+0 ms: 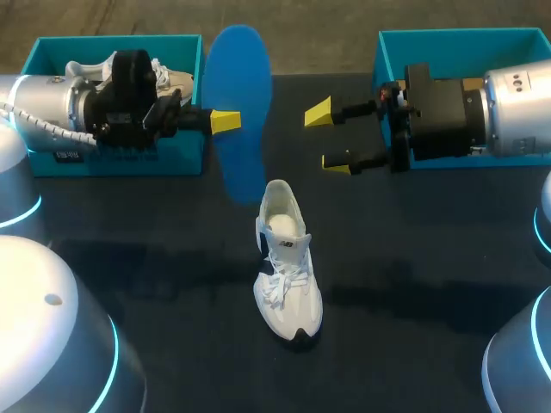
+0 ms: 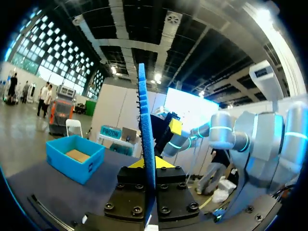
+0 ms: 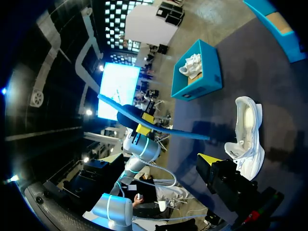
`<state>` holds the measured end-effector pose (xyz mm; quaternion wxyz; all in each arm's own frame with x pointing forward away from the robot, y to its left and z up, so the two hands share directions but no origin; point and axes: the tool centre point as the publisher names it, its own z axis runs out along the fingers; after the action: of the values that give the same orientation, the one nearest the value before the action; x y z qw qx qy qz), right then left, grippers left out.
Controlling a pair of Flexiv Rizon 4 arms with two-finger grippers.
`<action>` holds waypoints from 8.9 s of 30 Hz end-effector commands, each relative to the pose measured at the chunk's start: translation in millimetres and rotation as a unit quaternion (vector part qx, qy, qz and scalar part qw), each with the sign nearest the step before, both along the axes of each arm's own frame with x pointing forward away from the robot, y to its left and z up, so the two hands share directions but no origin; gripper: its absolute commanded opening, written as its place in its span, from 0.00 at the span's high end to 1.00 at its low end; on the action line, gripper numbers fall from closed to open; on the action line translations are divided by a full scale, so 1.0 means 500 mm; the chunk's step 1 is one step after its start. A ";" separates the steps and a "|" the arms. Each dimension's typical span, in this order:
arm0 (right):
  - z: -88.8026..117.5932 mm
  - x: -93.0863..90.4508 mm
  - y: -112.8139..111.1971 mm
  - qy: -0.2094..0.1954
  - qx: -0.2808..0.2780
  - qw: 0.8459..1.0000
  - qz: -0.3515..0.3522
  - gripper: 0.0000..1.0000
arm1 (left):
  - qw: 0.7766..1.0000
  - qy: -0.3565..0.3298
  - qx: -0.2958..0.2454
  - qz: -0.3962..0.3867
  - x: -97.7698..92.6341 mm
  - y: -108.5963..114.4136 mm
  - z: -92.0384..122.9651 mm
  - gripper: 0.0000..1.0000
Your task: Take the shoe out of the shoebox, open the shoe tongue, remove and reinsert the insole, then place the shoe into the shoebox
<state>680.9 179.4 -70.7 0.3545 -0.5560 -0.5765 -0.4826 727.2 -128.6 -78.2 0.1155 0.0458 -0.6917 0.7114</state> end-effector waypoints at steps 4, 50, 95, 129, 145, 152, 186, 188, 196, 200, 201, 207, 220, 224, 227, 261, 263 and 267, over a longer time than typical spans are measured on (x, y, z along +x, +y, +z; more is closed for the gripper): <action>-0.001 0.003 0.006 0.000 0.000 1.000 0.000 0.00 | 0.977 -0.199 -0.081 0.007 -0.004 0.006 0.005 1.00; -0.001 0.003 0.006 0.000 0.000 1.000 0.000 0.00 | 0.660 -0.746 -0.065 0.051 -0.006 0.017 -0.038 1.00; -0.048 0.012 0.122 0.026 0.021 0.998 0.052 0.55 | 0.595 -0.801 -0.034 0.052 0.003 -0.073 -0.049 1.00; -0.057 0.010 0.129 0.031 0.030 0.998 0.055 0.81 | 0.593 -0.802 -0.036 0.058 0.010 -0.073 -0.054 1.00; -0.059 0.011 0.130 0.030 0.032 0.997 0.057 1.00 | 0.594 -0.801 -0.044 0.060 0.007 -0.072 -0.053 1.00; -0.060 0.013 0.129 0.015 0.038 0.998 0.052 1.00 | 0.591 -0.803 -0.048 0.056 0.011 -0.059 -0.054 0.00; -0.055 0.051 0.081 -0.270 0.041 0.961 0.039 1.00 | 0.569 -0.815 -0.006 -0.113 0.034 0.109 -0.127 0.00; -0.055 0.051 0.081 -0.270 0.041 0.961 0.039 1.00 | 0.571 -0.813 0.003 -0.117 0.035 0.110 -0.131 0.00; -0.055 0.051 0.081 -0.270 0.041 0.961 0.039 1.00 | 0.571 -0.813 0.003 -0.117 0.035 0.110 -0.131 0.00; -0.055 0.051 0.081 -0.270 0.041 0.961 0.039 1.00 | 0.571 -0.813 0.003 -0.117 0.035 0.110 -0.131 0.00; -0.055 0.051 0.081 -0.270 0.041 0.961 0.039 1.00 | 0.571 -0.813 0.003 -0.117 0.035 0.110 -0.131 0.00; -0.055 0.051 0.081 -0.270 0.041 0.961 0.039 1.00 | 0.571 -0.813 0.003 -0.117 0.035 0.110 -0.131 0.00; -0.055 0.051 0.081 -0.270 0.041 0.961 0.039 1.00 | 0.595 -0.795 0.018 -0.119 0.028 0.110 -0.132 0.00; -0.067 0.078 0.065 -0.330 0.040 0.941 0.054 1.00 | 0.648 -0.752 0.035 -0.118 0.014 0.113 -0.135 0.00; -0.076 0.091 0.053 -0.362 0.026 0.931 0.045 1.00 | 0.677 -0.723 0.055 -0.123 0.012 0.120 -0.139 0.00; -0.181 0.216 0.046 -0.473 0.024 0.877 0.081 1.00 | 0.820 -0.498 0.272 -0.076 0.045 0.137 -0.353 0.00; -0.181 0.216 0.046 -0.473 0.024 0.877 0.081 1.00 | 0.822 -0.495 0.275 -0.068 0.052 0.141 -0.362 0.00; -0.181 0.216 0.046 -0.473 0.024 0.877 0.081 1.00 | 0.828 -0.486 0.274 -0.061 0.064 0.146 -0.381 0.00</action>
<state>789.0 200.3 -161.1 0.0912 -0.2024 -0.7063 -0.6722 753.9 -53.1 -258.8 -0.2094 -0.3181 -0.8280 0.4115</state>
